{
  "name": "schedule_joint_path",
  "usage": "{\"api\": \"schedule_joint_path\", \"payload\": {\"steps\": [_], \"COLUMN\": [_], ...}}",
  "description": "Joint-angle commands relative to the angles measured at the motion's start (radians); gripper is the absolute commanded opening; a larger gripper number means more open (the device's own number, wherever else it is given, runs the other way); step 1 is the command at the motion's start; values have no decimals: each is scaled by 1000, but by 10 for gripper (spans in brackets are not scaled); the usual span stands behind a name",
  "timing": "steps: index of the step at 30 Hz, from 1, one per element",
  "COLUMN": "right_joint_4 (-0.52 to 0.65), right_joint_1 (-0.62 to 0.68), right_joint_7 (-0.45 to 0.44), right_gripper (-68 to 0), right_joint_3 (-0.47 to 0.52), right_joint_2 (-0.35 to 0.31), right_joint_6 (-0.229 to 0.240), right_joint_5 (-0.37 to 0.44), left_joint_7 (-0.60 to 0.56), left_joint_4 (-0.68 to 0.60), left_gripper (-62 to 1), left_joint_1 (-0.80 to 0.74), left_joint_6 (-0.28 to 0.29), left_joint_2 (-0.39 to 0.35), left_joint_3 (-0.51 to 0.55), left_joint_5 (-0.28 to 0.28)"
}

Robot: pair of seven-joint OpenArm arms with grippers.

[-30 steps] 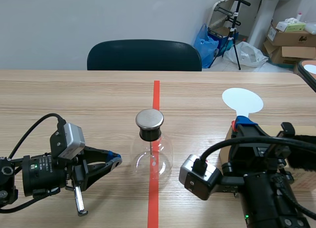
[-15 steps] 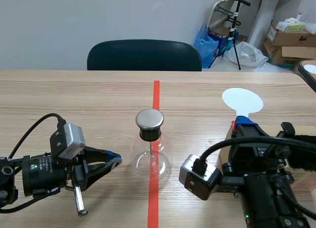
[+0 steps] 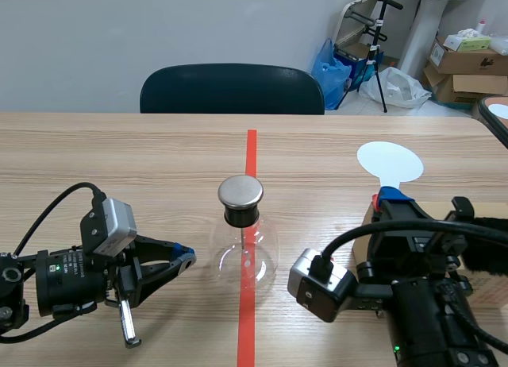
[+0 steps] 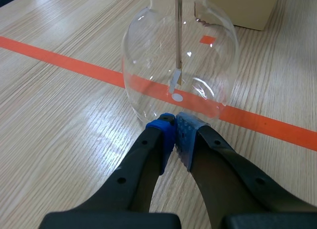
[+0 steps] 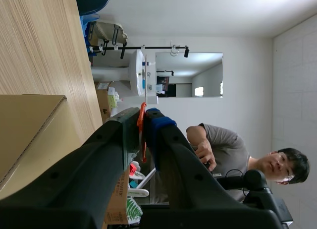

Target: Do the electroscope experiment

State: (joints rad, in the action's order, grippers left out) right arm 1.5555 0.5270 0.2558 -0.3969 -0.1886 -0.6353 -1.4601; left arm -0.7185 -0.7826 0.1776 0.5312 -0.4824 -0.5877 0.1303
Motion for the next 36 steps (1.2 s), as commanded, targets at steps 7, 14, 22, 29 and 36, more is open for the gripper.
{"api": "schedule_joint_path", "payload": {"steps": [7,14,22,29,36], "right_joint_4": [7,7,7,20,54], "right_joint_1": [-11,-11,-8,39,122], "right_joint_7": [1,1,-7,-83,-299], "right_gripper": [-658,-658,-658,-658,-658], "right_joint_3": [-1,-1,0,65,215], "right_joint_2": [-5,-5,-5,1,46], "right_joint_6": [-14,-14,-15,-108,-148], "right_joint_5": [-1,-1,-1,-1,-1], "left_joint_7": [-17,-17,-17,-17,-26], "left_joint_4": [-21,-21,-21,-21,-24], "left_gripper": [-579,-579,-579,-579,-579], "left_joint_1": [0,0,0,0,-3], "left_joint_6": [2,2,2,2,7], "left_joint_2": [2,2,2,-6,-43], "left_joint_3": [5,5,5,5,5], "left_joint_5": [-13,-13,-13,-13,-16]}}
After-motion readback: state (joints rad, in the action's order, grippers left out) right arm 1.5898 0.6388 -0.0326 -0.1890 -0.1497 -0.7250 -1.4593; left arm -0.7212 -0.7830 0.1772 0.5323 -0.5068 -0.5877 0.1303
